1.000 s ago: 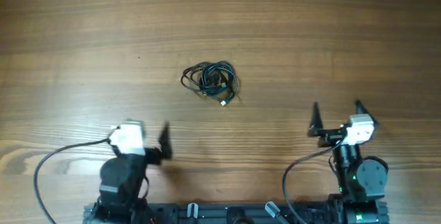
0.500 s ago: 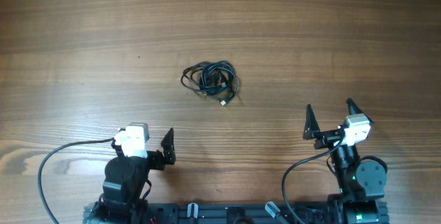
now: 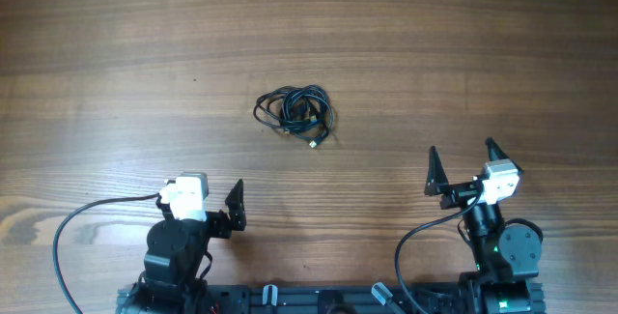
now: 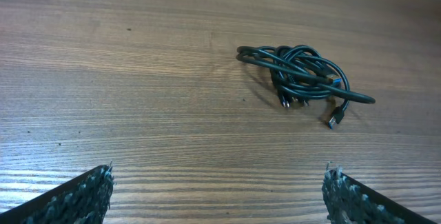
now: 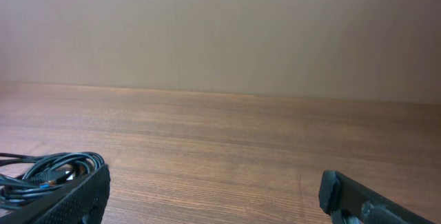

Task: Untangle cables
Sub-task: 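Raise both grippers and move them toward the black cable bundle, then grasp the black cable bundle with the left gripper and lift it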

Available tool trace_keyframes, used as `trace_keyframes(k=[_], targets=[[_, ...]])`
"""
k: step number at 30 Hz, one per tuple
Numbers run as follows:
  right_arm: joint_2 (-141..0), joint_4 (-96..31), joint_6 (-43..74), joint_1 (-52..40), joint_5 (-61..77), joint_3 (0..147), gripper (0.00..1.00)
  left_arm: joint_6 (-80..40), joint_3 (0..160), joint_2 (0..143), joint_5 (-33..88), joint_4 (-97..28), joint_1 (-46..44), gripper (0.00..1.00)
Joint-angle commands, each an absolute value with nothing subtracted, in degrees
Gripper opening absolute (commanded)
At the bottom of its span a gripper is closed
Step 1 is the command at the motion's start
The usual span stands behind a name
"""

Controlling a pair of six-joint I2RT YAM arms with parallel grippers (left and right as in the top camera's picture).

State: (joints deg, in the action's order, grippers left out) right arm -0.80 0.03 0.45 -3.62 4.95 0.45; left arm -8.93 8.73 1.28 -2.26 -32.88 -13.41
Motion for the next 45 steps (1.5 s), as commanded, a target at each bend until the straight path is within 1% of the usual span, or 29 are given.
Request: trace_keyframes(k=[1,4,7,20,21,26,31,33,36,39,42,45], targets=[[-0.8,0.2,1.6,-3.9,5.9,0.3,1.0,-9.4,8.7,1.1,-3.1,-33.0,-13.6,1.0],[-0.8,0.2,1.6,-3.9,5.9,0.3,1.0,-9.4,8.7,1.1,-3.1,-33.0,-13.6,1.0],[-0.8,0.2,1.6,-3.9,5.9,0.3,1.0,-9.4,8.7,1.1,-6.5,-33.0,-13.6,1.0],[-0.8,1.0,1.7,-3.9,6.0,0.3,1.0,-9.4,8.7,1.1,-6.5,-32.1,-13.6,1.0],[-0.8,2.4,1.4,-3.9,9.1,0.3,1.0,-9.4,8.7,1.1,-5.2,-30.8,-13.7,1.0],[-0.8,2.4,1.7,-3.9,14.4,0.3,1.0,-9.4,8.7,1.1,-2.6,-21.0,-13.6,1.0],[-3.1,-0.9,2.4,-3.9,19.5,3.7,1.0,-11.2,10.0,3.0,2.5,-19.5,-13.6,1.0],[-6.7,-1.5,4.8,-3.9,20.3,5.9,1.0,-11.2,13.0,6.5,4.2,-19.5,-13.6,1.0],[-13.0,-1.6,4.9,-3.9,22.6,10.4,1.0,-11.1,18.2,13.0,5.2,-19.5,-13.6,1.0],[-23.0,-5.0,4.5,-3.9,23.1,19.2,1.0,-11.1,26.9,24.5,6.7,-20.5,-13.6,1.0],[-33.7,-11.9,3.7,-3.9,23.3,30.7,1.0,-10.7,37.9,37.7,7.1,-25.9,-13.6,1.0],[-44.0,-20.4,2.6,-3.9,24.2,42.6,1.0,-10.7,52.7,53.5,9.7,-35.4,-13.6,1.0]])
